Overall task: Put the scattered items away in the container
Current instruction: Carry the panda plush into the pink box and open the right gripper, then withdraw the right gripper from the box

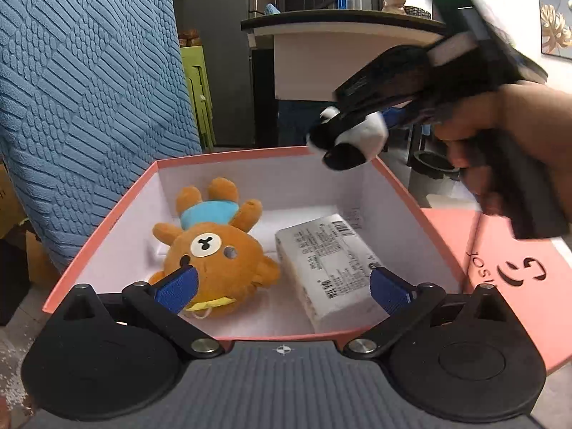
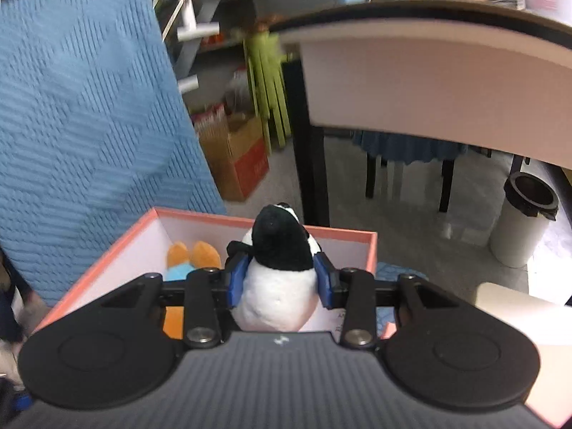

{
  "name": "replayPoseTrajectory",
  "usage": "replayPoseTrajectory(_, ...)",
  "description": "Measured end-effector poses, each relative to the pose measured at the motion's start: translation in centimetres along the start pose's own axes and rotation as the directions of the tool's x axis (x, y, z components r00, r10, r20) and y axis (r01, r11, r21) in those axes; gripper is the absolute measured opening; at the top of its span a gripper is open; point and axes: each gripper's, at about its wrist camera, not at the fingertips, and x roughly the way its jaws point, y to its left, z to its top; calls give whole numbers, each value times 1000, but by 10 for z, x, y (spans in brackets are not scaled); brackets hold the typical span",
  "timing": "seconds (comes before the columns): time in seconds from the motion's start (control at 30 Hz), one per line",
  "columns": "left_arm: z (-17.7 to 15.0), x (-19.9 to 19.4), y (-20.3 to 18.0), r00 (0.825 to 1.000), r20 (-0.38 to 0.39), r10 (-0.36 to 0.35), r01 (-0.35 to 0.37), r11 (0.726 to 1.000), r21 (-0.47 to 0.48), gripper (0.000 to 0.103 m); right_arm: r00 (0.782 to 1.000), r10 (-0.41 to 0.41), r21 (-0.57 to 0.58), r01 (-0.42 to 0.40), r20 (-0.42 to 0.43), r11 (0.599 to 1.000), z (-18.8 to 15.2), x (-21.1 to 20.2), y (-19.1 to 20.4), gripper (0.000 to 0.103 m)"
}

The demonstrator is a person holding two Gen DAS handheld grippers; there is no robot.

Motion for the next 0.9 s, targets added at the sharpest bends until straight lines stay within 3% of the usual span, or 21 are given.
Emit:
replayPoseTrajectory(0.17, -1, 2, 11, 1000, -6, 8, -8, 1000, -14, 103, 991, -54, -39, 49, -121, 998, -3, 46, 9, 41)
replayPoseTrajectory(0.37, 2, -1, 17, 1000, 4, 6, -5, 1000, -31, 103, 982, -97, -42, 91, -160, 995, -10, 63, 5, 43)
replayPoseTrajectory(0.4, 3, -1, 17, 1000, 5, 6, -5, 999, -33, 103, 983, -96, -32, 92, -154, 995, -9, 62, 2, 47)
replayPoseTrajectory(0.5, 5, -2, 16, 1000, 13, 5, -4, 999, -37, 103, 992, -80, 5, 81, -99, 997, -10, 46, -10, 80)
replayPoseTrajectory(0.53, 5, -3, 15, 1000, 20, 7, -6, 999, -33, 103, 994, -79, 3, 79, -75, 997, -9, 40, -11, 83)
replayPoseTrajectory(0.9, 4, -11, -6, 996, 81, 33, -35, 999, 25, 103, 990, -107, 9, 107, 87, 994, -34, -72, -37, 83)
